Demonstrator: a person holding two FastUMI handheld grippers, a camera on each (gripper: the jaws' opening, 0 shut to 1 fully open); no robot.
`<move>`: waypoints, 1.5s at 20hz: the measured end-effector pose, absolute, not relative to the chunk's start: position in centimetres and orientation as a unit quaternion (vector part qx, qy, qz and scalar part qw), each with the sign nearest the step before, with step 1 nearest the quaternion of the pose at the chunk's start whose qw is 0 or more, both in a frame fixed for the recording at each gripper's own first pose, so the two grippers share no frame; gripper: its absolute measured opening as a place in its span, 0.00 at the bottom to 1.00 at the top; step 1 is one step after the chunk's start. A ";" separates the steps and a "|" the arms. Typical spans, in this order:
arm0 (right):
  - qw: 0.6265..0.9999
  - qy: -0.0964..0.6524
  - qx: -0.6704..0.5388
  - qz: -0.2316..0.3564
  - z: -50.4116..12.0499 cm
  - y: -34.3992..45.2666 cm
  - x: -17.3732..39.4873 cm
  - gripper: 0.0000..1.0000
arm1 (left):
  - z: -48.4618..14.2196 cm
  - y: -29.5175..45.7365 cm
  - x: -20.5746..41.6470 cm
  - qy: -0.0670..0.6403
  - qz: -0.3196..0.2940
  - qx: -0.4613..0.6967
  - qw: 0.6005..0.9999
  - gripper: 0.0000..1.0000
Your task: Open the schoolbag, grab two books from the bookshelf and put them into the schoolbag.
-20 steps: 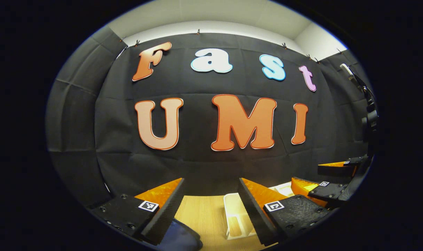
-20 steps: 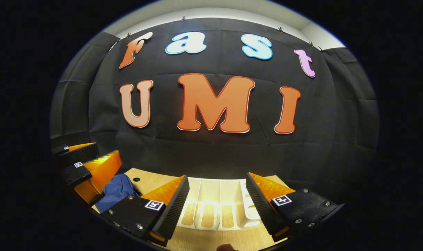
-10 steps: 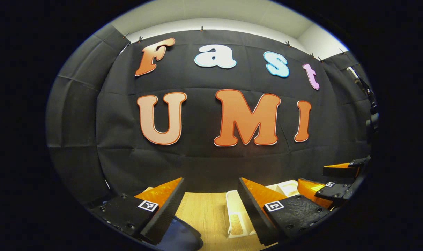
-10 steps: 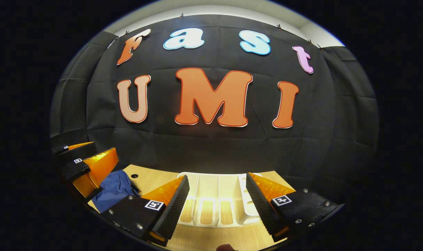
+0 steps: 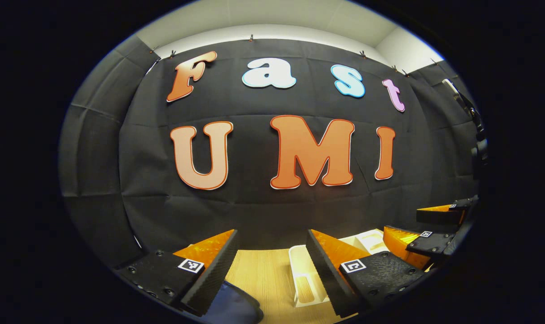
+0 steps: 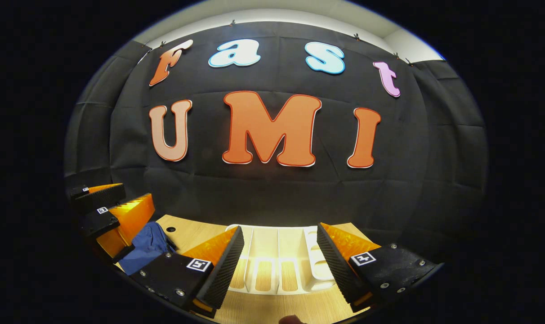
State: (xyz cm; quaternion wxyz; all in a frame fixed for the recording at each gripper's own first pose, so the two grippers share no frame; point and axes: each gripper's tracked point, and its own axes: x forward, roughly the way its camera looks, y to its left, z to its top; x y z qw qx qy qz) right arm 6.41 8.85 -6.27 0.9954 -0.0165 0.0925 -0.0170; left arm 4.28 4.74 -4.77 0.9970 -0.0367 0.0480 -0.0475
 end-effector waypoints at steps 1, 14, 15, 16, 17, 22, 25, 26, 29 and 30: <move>0.996 0.091 -0.017 -0.016 -6.2 9.0 6.4 0.97 | -4.7 4.6 4.3 0.048 -0.050 -0.038 0.997 0.94; 0.995 0.090 -0.025 -0.017 -6.3 8.6 5.8 0.97 | -4.4 3.8 3.4 0.044 -0.060 -0.021 0.997 0.94; 0.995 0.090 -0.025 -0.018 -6.3 8.6 5.7 0.97 | -4.5 3.5 3.2 0.044 -0.063 -0.021 0.997 0.94; 0.996 0.090 -0.024 -0.018 -6.2 8.5 5.8 0.97 | -4.6 3.4 3.2 0.046 -0.063 -0.021 0.997 0.94; 0.996 0.089 -0.024 -0.018 -6.3 8.5 5.9 0.97 | -4.6 3.5 3.2 0.047 -0.063 -0.020 0.997 0.94; 0.995 0.088 -0.028 -0.023 -6.3 8.2 5.9 0.97 | -4.5 3.3 3.2 0.046 -0.064 -0.016 0.997 0.94; 0.996 0.086 -0.026 -0.024 -6.1 8.1 5.9 0.97 | -4.4 3.2 3.3 0.045 -0.066 -0.015 0.997 0.94; 0.996 0.086 -0.027 -0.025 -6.2 8.1 5.9 0.97 | -4.4 3.3 3.3 0.045 -0.065 -0.014 0.997 0.94; 0.995 0.087 -0.030 -0.026 -6.4 8.2 5.9 0.97 | -4.3 3.4 3.2 0.042 -0.064 -0.016 0.997 0.94; 0.995 0.087 -0.030 -0.025 -6.3 8.3 5.9 0.97 | -4.2 3.4 3.2 0.042 -0.065 -0.016 0.997 0.94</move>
